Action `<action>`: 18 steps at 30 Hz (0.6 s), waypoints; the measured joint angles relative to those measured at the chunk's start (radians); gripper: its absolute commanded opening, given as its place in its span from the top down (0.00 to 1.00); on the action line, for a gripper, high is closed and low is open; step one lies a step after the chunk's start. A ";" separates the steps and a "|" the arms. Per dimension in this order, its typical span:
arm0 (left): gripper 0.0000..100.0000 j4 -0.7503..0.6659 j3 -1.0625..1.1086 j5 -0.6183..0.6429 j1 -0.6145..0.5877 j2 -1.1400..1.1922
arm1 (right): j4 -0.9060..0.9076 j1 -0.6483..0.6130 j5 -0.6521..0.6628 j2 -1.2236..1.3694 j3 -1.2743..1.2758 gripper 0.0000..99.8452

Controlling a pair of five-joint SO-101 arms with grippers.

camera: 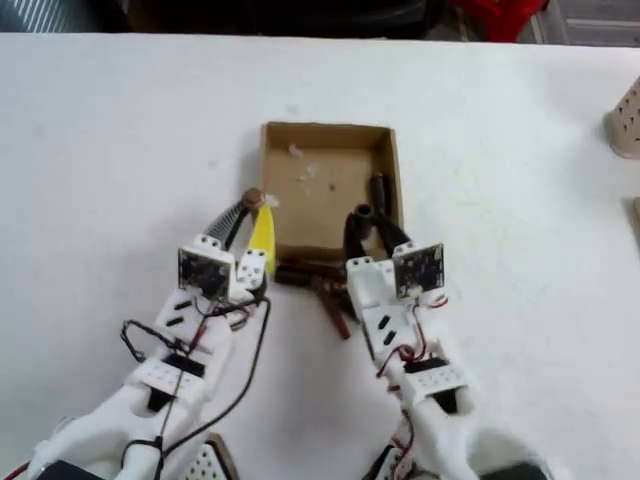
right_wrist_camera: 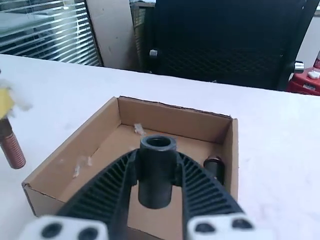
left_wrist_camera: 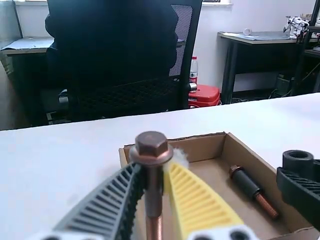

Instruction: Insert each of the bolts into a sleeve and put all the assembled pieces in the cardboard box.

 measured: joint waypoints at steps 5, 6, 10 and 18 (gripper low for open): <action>0.98 0.000 0.000 0.000 -0.012 0.000 | -0.437 -0.009 0.003 0.350 0.006 0.98; 0.98 0.000 0.000 0.000 -0.020 0.000 | -0.522 -0.021 0.003 0.414 0.006 0.98; 0.98 0.000 0.000 0.003 -0.052 0.000 | -0.796 -0.095 0.003 0.641 -0.005 0.98; 0.98 0.000 -0.003 0.077 -0.110 0.000 | -0.898 -0.184 0.003 0.818 -0.069 0.98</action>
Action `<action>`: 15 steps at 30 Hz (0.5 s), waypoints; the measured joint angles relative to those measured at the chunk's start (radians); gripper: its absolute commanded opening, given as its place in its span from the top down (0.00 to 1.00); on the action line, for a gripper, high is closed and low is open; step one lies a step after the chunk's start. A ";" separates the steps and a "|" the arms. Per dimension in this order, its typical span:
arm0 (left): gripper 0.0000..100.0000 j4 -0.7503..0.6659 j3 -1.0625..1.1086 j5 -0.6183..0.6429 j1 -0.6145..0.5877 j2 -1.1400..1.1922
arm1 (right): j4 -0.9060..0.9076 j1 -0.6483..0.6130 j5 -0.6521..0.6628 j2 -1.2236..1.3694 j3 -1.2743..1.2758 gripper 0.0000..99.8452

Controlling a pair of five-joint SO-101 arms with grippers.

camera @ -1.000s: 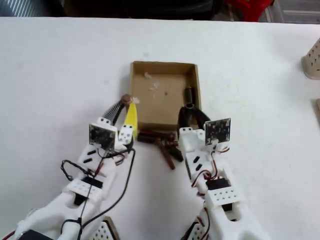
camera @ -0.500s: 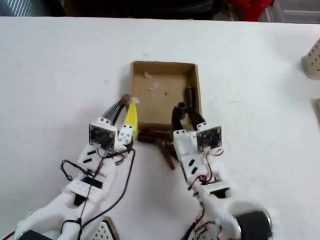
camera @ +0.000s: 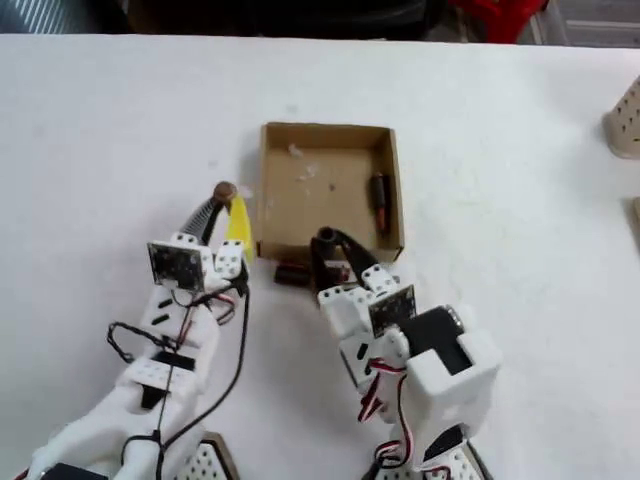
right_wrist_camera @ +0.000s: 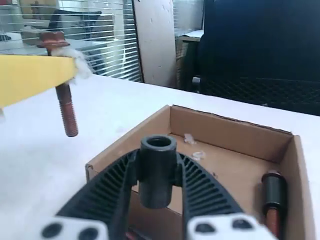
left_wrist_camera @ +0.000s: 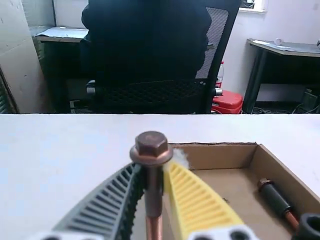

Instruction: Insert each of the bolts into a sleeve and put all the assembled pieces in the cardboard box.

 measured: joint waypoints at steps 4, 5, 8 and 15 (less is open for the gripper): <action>0.98 0.000 0.000 0.000 -0.003 0.000 | 0.000 -0.068 0.000 0.009 0.002 0.98; 0.98 0.000 0.000 0.000 -0.003 0.000 | 0.000 -0.080 0.000 0.009 0.006 0.98; 0.98 0.000 0.000 0.000 -0.005 0.000 | -0.006 -0.098 0.000 0.009 0.023 0.98; 0.98 0.000 -0.003 0.000 -0.015 0.000 | -0.006 -0.106 0.000 0.009 0.026 0.98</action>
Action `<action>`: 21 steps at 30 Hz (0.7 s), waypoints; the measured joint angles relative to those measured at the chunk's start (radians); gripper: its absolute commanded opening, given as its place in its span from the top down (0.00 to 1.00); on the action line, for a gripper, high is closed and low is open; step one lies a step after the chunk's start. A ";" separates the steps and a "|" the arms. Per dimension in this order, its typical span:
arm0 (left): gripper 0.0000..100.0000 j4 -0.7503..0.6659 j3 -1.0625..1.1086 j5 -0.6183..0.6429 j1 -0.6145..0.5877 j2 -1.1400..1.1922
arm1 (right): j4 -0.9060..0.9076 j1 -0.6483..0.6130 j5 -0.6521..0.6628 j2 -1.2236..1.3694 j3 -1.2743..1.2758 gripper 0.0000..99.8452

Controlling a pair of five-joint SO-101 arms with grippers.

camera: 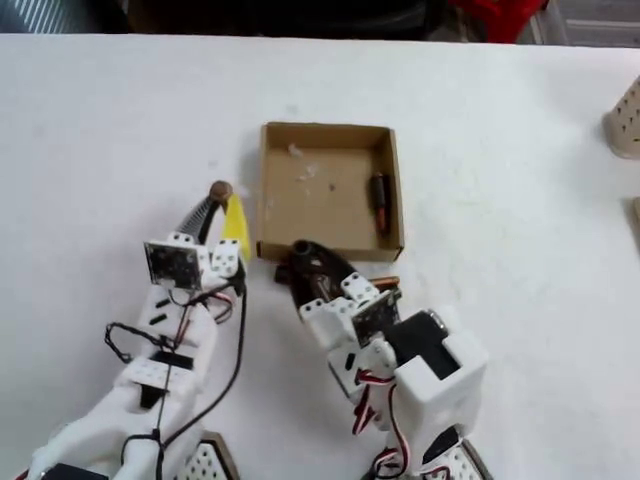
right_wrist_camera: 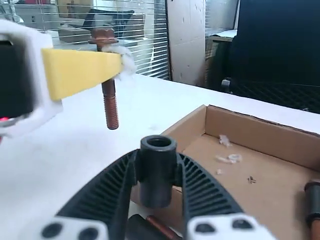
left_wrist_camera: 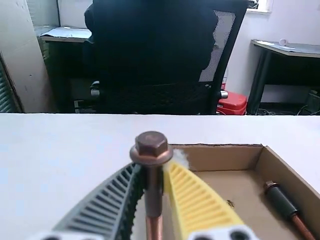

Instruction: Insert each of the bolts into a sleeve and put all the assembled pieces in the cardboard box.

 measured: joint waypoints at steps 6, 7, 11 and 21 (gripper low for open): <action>0.98 0.000 -0.058 0.003 -0.006 0.000 | 0.000 -0.002 -0.002 0.000 0.000 0.98; 0.98 0.000 -0.068 0.003 -0.006 0.000 | 0.000 -0.002 -0.002 0.000 0.000 0.98; 0.98 0.061 -0.143 0.003 -0.006 0.000 | 0.000 -0.002 -0.002 0.000 0.000 0.98; 0.98 0.347 -0.290 0.003 0.075 0.000 | 0.000 -0.002 -0.002 0.000 0.000 0.98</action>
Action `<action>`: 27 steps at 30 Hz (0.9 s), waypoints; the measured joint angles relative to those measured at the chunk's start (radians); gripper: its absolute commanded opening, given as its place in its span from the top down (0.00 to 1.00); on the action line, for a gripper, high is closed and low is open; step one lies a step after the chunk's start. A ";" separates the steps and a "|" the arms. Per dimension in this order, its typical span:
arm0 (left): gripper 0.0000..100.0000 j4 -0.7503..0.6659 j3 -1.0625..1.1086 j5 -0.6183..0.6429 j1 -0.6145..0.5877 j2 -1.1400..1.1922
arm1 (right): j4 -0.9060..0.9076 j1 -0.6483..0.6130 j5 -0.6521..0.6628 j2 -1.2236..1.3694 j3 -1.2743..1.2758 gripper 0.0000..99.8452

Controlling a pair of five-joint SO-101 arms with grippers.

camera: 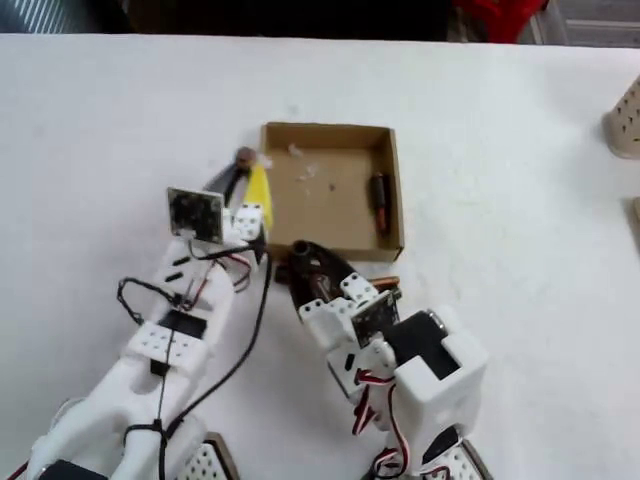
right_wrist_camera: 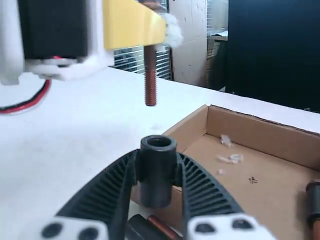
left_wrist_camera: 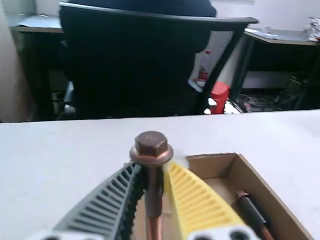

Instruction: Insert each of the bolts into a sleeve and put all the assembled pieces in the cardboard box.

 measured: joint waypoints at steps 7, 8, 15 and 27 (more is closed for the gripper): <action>0.98 0.078 -0.002 0.000 0.095 0.000 | 0.000 0.000 0.000 0.000 0.000 0.98; 0.98 0.078 -0.002 0.000 0.095 -0.008 | 0.000 0.000 0.000 0.000 0.000 0.98; 0.98 0.146 0.000 0.029 0.094 -0.184 | 0.000 0.000 0.000 0.000 0.000 0.98; 0.98 0.534 0.000 0.103 0.209 -0.474 | 0.000 0.000 0.000 0.000 0.000 0.98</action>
